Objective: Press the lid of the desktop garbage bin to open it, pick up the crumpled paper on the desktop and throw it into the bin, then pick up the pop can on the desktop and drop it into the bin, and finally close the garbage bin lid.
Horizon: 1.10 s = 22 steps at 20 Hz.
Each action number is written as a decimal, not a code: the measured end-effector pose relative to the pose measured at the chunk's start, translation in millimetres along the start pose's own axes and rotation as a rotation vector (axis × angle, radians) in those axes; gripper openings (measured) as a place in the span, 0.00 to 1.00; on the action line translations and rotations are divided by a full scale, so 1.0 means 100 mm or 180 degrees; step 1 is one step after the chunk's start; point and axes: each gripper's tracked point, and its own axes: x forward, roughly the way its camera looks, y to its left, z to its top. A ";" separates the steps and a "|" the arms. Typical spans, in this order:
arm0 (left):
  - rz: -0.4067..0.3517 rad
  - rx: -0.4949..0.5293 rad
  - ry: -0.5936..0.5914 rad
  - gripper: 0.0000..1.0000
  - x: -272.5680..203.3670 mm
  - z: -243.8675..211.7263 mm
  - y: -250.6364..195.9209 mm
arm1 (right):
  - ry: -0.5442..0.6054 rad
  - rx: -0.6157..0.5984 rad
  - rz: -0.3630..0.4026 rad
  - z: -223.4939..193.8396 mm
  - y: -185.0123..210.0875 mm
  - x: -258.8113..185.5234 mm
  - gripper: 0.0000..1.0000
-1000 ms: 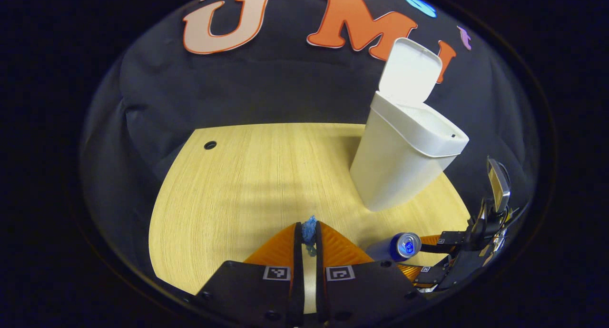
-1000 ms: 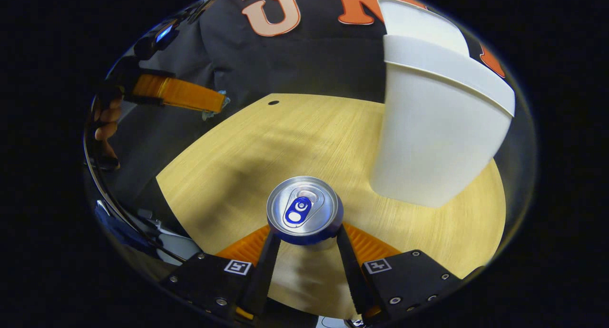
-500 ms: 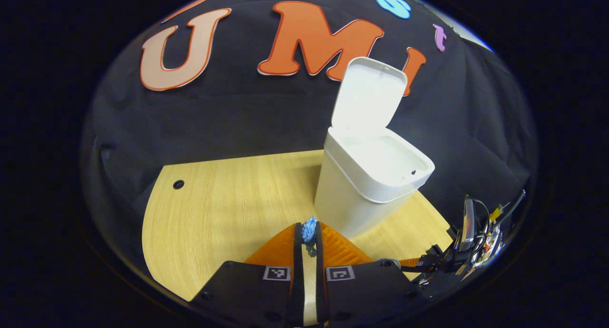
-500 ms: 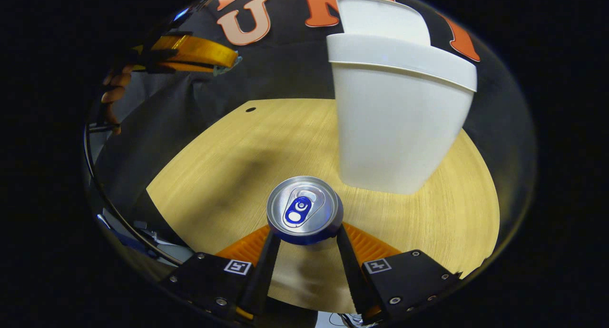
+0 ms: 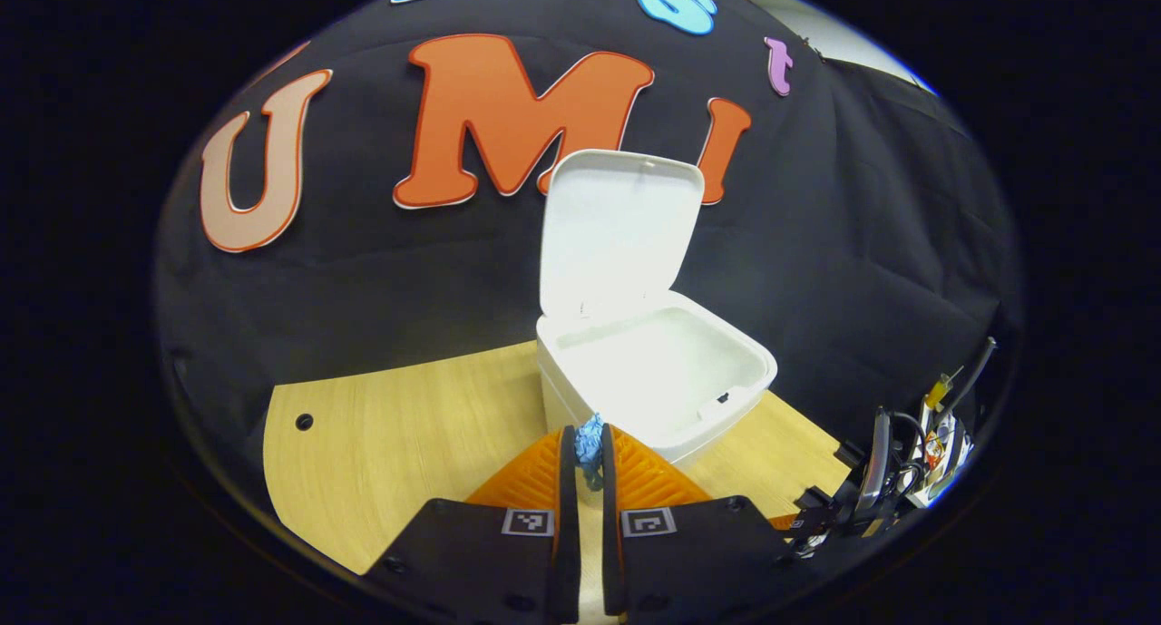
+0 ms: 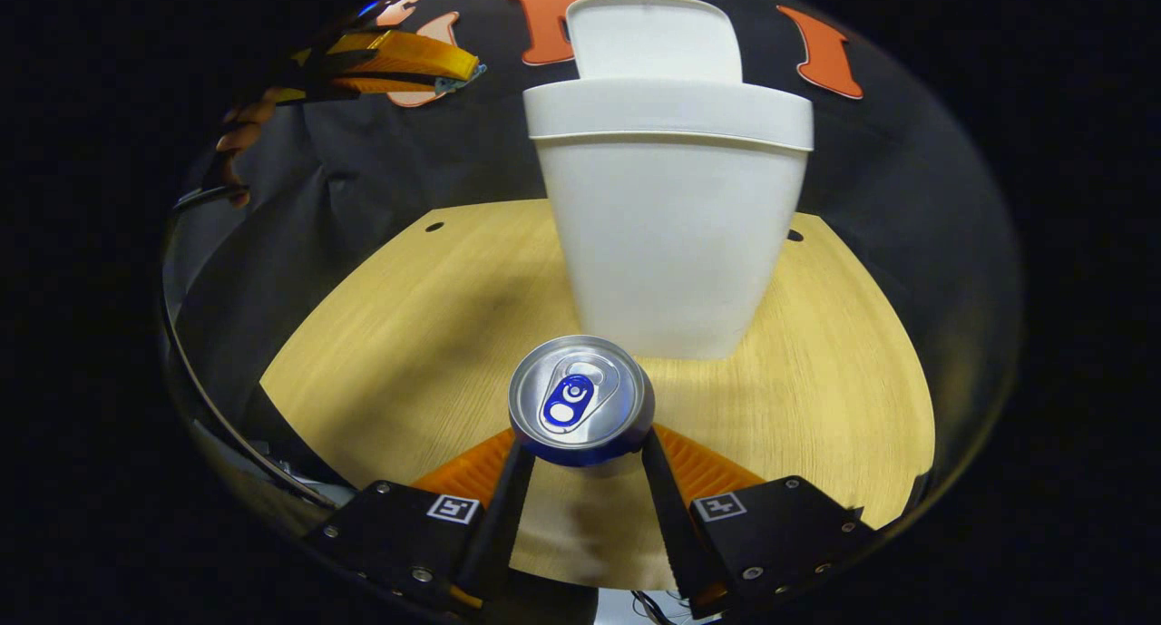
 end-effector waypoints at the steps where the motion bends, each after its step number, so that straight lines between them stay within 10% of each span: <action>1: -0.0028 0.0013 -0.0009 0.13 0.04 0.02 -0.06 | -0.0008 0.0030 -0.0038 0.01 -0.02 0.00 0.71; 22: 0.0018 0.0157 0.0164 0.23 0.56 0.00 -0.44 | -0.0241 0.0296 -0.0520 0.30 -0.45 -0.14 0.71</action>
